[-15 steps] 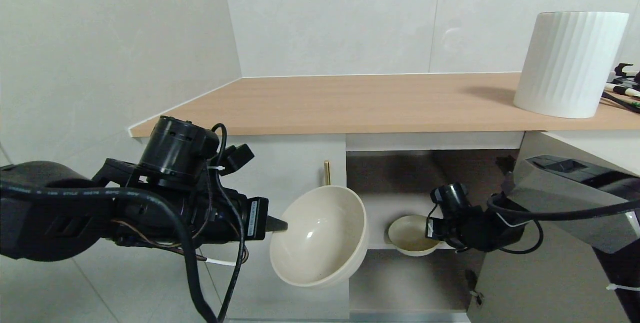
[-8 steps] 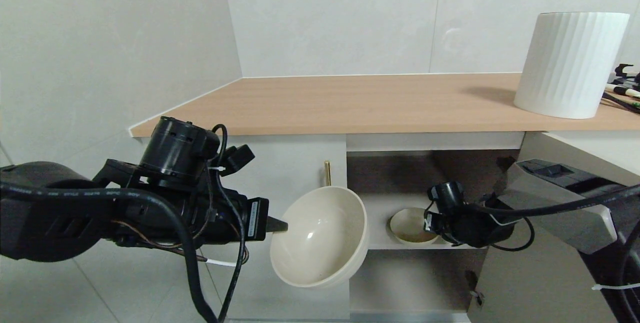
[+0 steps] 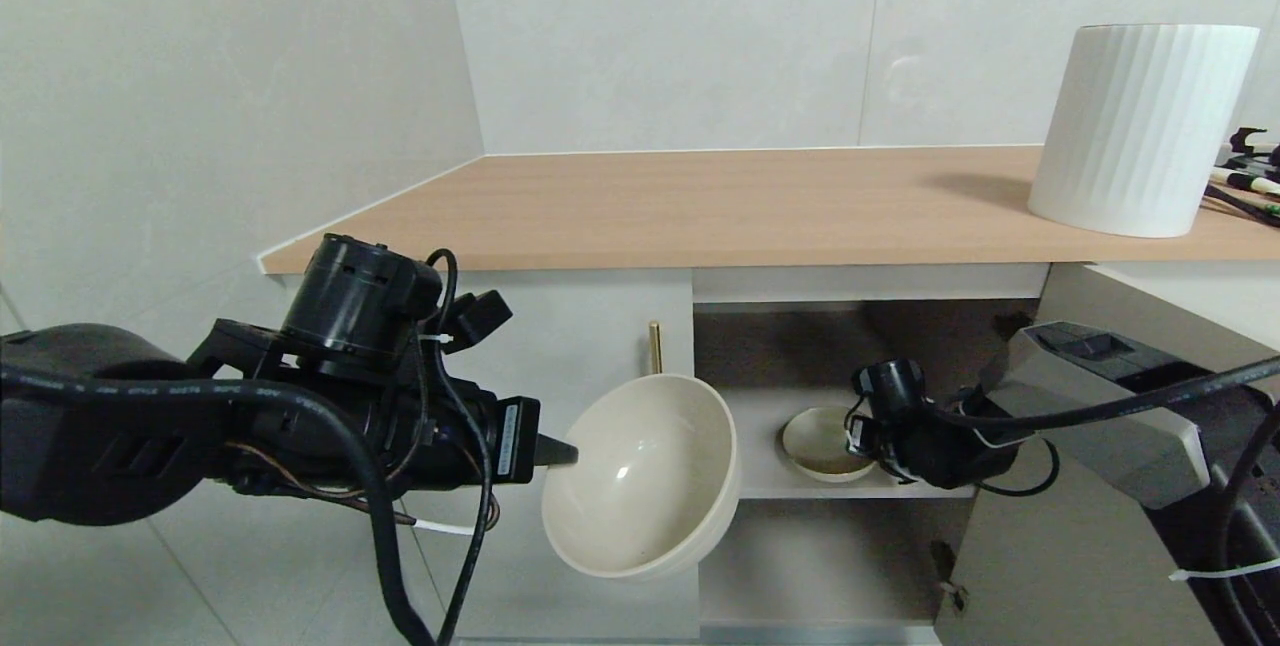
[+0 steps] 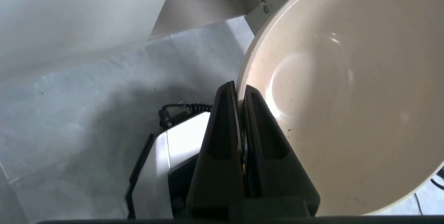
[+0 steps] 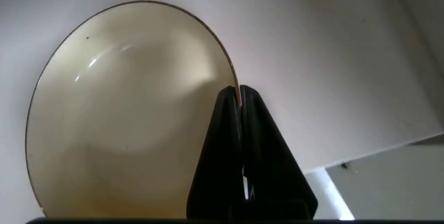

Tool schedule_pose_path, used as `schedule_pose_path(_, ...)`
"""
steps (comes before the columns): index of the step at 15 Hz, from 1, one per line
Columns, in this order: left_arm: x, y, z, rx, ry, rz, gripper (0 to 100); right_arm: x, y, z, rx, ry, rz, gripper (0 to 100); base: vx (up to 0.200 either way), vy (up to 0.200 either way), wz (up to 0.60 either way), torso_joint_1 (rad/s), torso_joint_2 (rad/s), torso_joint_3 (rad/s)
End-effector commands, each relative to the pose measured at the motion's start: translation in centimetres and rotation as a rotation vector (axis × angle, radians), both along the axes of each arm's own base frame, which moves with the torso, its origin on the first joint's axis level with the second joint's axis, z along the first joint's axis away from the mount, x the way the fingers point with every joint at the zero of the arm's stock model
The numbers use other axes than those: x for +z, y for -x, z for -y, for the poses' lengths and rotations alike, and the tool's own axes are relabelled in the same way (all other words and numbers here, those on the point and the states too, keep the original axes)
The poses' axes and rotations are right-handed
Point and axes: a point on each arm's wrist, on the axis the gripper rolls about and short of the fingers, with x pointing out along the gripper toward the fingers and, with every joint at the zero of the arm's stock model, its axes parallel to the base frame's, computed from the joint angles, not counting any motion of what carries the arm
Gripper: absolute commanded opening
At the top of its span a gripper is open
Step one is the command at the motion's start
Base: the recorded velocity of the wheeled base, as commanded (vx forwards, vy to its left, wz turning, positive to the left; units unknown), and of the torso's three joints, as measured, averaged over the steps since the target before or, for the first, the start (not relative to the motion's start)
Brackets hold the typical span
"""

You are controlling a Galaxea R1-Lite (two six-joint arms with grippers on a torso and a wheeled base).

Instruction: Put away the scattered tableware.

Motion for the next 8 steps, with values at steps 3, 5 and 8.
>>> schedule_pose_path(3, -0.22, -0.06, 0.09, -0.002, -0.003, -0.008, 0, -0.35, -0.72, -0.16, -0.017, 0.018, 0.001, 0, 0.0, 0.0, 0.0, 0.0, 0.0, 0.0)
schedule_pose_path(5, -0.31, -0.11, 0.2, -0.003, -0.005, -0.011, 0, -0.3, -0.79, -0.1, -0.02, 0.019, 0.002, 100, 0.0, 0.0, 0.0, 0.0, 0.0, 0.0)
schedule_pose_path(8, -0.44, -0.15, 0.2, 0.004, -0.012, -0.012, 0, 0.01, -1.01, -0.16, -0.033, 0.0, 0.02, 100, 0.0, 0.0, 0.0, 0.0, 0.0, 0.0)
